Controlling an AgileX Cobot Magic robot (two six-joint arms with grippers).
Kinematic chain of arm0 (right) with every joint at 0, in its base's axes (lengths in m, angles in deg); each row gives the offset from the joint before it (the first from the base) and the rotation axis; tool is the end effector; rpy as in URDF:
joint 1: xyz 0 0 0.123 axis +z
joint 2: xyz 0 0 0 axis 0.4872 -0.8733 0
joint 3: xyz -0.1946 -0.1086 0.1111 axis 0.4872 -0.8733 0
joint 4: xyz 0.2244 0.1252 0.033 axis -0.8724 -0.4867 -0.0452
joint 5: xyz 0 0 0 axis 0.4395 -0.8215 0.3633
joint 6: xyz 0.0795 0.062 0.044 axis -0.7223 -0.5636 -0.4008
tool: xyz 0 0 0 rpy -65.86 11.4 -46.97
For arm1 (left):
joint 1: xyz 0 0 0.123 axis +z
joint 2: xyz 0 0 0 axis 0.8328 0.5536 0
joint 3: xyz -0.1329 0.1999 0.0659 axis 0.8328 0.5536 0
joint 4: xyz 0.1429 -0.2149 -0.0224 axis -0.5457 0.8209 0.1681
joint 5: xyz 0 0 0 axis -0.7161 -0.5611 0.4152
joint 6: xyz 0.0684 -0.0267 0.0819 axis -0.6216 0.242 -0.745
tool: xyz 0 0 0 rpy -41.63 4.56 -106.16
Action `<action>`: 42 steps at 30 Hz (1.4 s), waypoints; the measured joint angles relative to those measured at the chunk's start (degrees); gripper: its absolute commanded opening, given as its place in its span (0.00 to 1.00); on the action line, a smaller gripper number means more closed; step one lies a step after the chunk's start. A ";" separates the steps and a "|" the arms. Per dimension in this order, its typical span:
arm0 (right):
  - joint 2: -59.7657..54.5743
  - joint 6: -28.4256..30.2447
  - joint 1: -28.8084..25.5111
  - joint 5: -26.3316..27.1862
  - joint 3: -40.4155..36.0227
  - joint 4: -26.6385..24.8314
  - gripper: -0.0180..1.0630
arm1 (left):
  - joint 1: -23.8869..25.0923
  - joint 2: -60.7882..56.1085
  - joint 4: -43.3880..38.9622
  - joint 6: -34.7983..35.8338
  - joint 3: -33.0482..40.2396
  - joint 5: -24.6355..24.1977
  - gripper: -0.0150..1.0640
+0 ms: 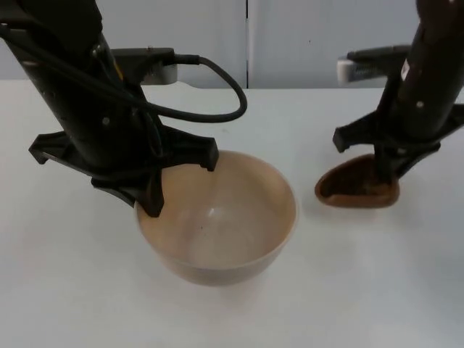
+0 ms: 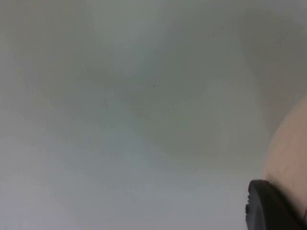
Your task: Pick up the bowl with the left hand and pour the coffee beans from the cup into the bowl with the right hand.
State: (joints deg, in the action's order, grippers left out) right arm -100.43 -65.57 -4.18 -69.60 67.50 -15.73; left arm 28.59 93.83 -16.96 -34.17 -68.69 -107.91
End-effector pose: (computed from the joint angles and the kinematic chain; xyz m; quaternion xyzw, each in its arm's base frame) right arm 0.3728 0.1650 0.1031 -0.1464 0.9822 -0.0026 0.1177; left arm 0.2878 -0.1633 0.1215 0.1039 0.9869 -0.0860 0.0888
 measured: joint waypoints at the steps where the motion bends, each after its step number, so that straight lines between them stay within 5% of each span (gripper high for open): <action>1: 0.70 0.65 0.00 -0.53 0.00 0.00 0.02 | 0.00 0.00 0.00 0.00 0.00 0.00 0.01; 21: 17.84 14.15 0.00 -11.27 0.00 -13.03 0.02 | 0.00 0.00 0.00 0.00 0.00 0.00 0.01; 30: 26.68 17.18 0.00 -21.75 0.00 -13.14 0.02 | 0.00 0.00 0.00 0.00 0.00 0.00 0.01; 42: 28.39 17.83 0.00 -22.48 0.00 -13.14 0.02 | 0.00 0.00 0.00 0.00 0.00 0.00 0.01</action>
State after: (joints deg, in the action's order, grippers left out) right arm -72.04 -47.75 -4.18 -92.08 67.50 -28.87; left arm 28.59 93.83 -16.96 -34.17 -68.69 -107.91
